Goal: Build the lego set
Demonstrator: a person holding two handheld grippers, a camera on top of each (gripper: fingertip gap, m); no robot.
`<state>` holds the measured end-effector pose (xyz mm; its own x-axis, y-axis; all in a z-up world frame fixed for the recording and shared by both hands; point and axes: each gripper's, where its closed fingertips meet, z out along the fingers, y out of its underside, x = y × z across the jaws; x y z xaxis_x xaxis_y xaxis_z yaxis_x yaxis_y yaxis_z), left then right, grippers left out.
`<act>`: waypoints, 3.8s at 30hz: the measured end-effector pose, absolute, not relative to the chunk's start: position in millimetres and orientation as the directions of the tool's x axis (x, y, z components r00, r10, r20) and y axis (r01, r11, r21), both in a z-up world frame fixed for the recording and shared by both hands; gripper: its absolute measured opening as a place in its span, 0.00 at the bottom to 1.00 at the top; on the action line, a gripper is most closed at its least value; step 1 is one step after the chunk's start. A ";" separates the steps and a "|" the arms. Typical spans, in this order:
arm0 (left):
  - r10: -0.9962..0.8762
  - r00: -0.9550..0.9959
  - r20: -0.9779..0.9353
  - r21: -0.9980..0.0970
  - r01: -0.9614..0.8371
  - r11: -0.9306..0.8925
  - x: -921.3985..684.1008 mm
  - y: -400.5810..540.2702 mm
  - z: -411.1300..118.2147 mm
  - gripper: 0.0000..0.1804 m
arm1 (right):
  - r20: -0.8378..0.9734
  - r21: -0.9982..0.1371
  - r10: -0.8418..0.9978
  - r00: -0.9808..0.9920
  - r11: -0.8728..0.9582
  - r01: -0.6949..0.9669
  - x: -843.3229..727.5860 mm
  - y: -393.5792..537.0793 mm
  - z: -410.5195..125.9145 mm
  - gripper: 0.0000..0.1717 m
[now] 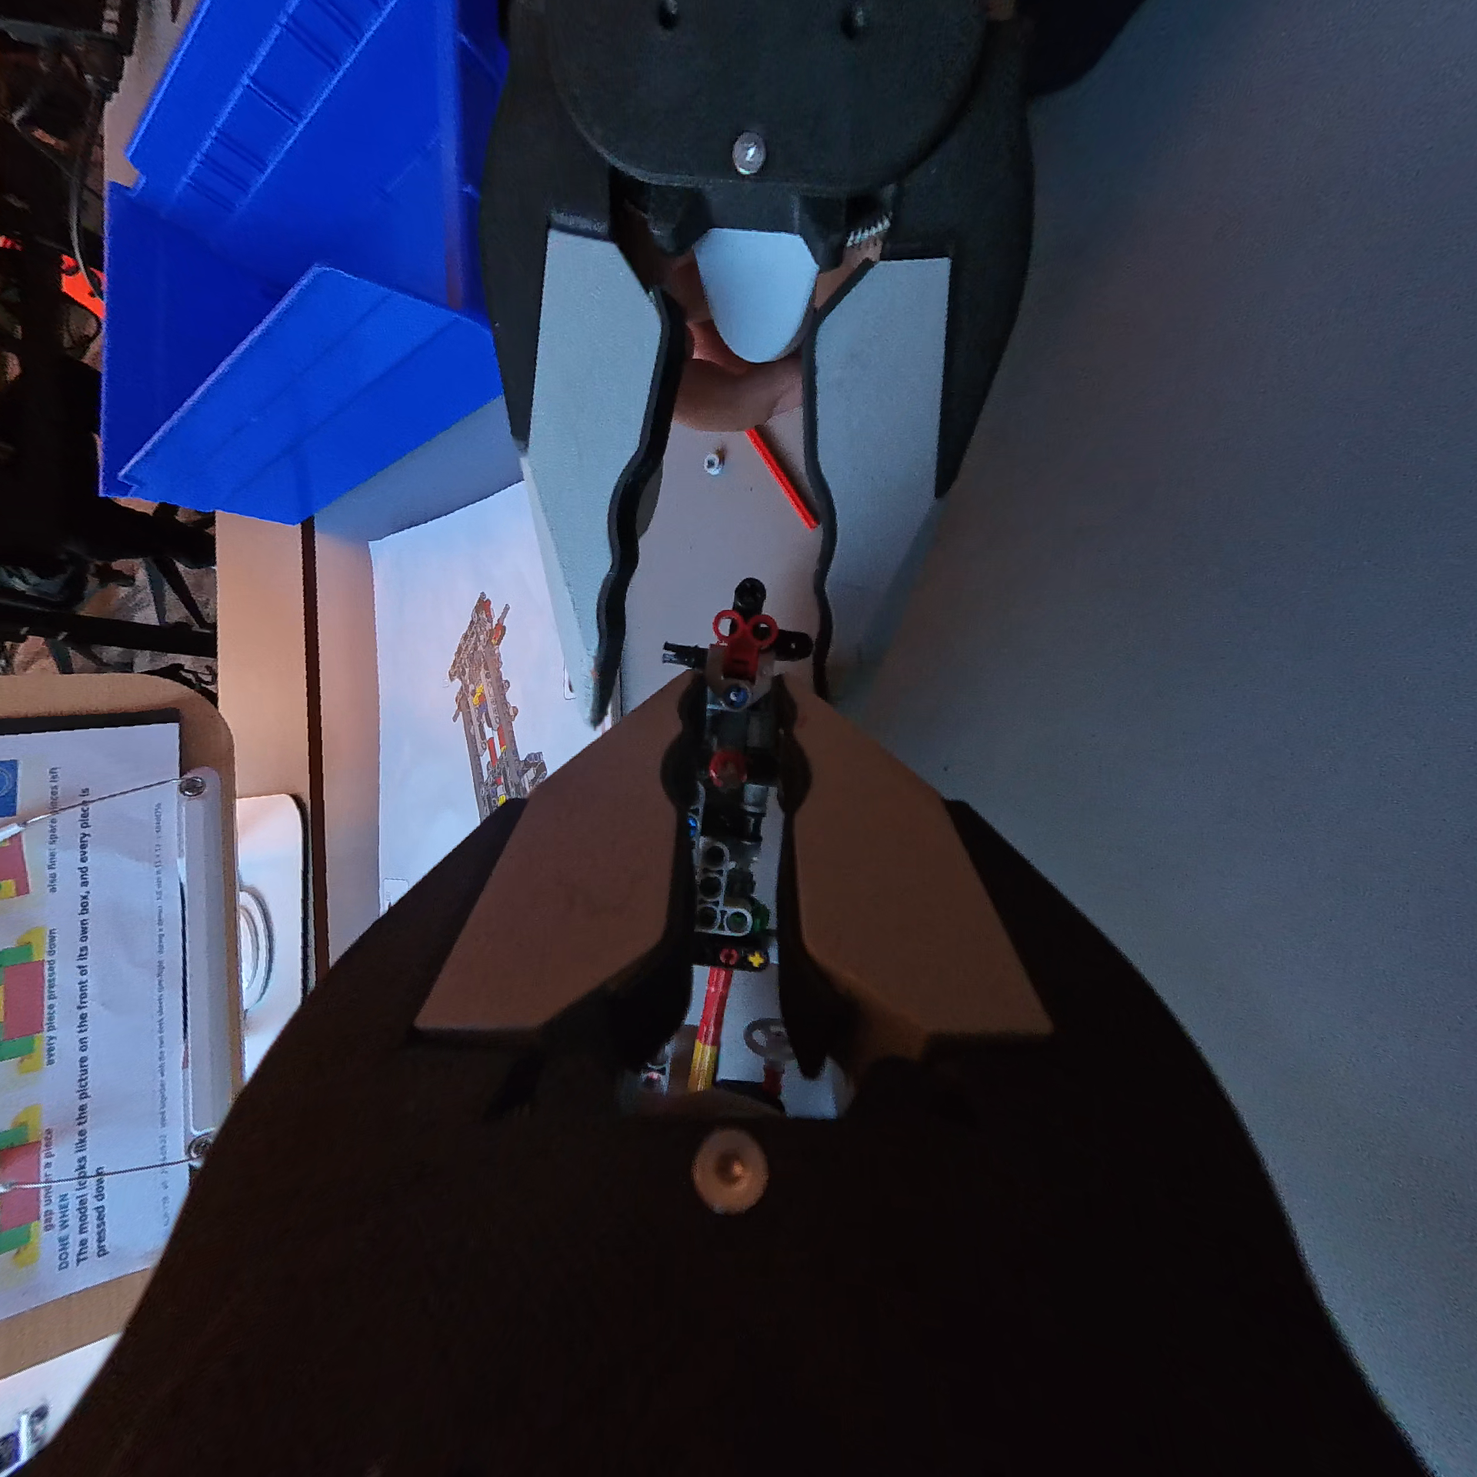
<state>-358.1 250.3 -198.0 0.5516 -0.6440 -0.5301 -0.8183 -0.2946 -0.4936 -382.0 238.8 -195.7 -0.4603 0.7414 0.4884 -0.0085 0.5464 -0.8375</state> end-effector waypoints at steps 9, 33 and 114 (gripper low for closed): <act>-0.579 0.665 -0.471 -0.610 -0.720 -0.331 -358.4 246.1 -187.0 0.10 | 0.495 -0.834 0.713 -0.496 0.550 -0.043 -375.7 232.0 -190.7 0.19; -0.692 0.466 -0.552 -0.402 -0.875 -0.268 -348.0 260.3 -208.0 0.43 | 0.505 -0.822 0.700 -0.504 0.569 -0.033 -374.7 236.0 -191.4 0.16; -0.589 0.559 -0.584 -0.516 -0.816 -0.262 -393.4 254.0 -212.1 0.21 | 0.534 -0.803 0.720 -0.442 0.596 0.001 -380.8 242.4 -205.4 0.14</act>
